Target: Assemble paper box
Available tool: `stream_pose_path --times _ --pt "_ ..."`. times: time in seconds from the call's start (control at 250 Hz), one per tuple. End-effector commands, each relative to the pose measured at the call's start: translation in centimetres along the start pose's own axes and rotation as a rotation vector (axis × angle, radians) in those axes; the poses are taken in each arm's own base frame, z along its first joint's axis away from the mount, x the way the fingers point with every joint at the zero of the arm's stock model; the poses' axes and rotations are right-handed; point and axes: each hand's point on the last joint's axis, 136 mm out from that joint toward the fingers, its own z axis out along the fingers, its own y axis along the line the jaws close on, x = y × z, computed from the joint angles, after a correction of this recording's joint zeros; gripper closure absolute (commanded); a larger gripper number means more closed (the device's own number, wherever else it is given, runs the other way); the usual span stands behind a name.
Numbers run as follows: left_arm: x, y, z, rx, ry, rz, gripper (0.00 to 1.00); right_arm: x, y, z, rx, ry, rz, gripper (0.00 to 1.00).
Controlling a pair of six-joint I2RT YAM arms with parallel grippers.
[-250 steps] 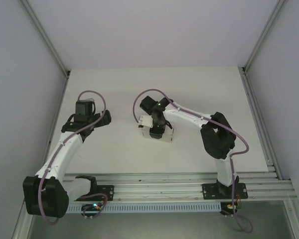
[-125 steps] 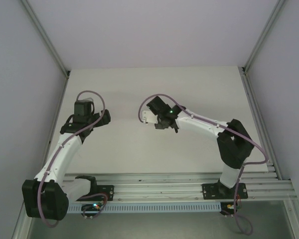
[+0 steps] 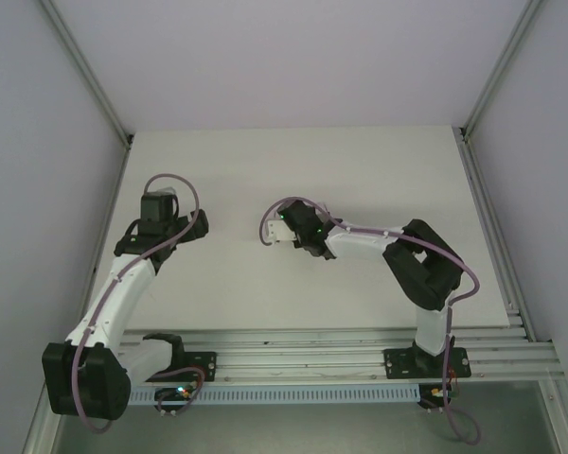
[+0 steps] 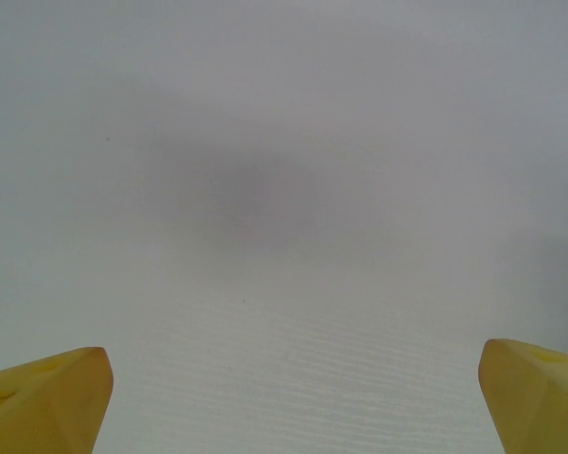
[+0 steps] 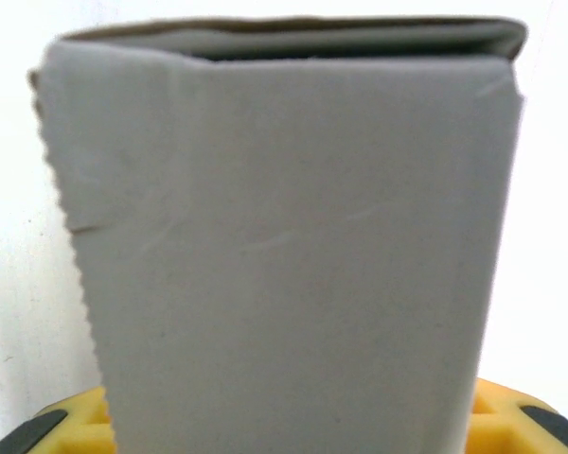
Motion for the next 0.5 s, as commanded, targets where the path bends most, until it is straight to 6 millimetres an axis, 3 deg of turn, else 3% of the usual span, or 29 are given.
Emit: stream_pose_path --times 0.0,0.048,0.236,0.435,0.495 --pt "0.0 0.4 0.0 -0.009 -0.009 -0.008 0.0 0.0 1.3 -0.6 -0.047 0.04 0.043 0.47" --pt "0.0 0.3 0.0 -0.005 -0.008 -0.007 0.0 -0.1 1.9 -1.0 -0.065 0.043 0.043 0.39" --pt "-0.5 0.2 -0.3 -0.002 -0.019 -0.003 0.0 0.0 3.2 -3.4 -0.15 0.048 0.064 0.24" --pt "-1.2 -0.1 -0.6 0.012 -0.047 0.006 0.0 -2.3 2.9 -8.8 -0.245 -0.099 0.178 0.0" --pt "-1.5 -0.1 -0.5 0.016 -0.066 0.022 0.0 -2.5 2.1 -10.3 -0.243 -0.155 0.239 0.0"
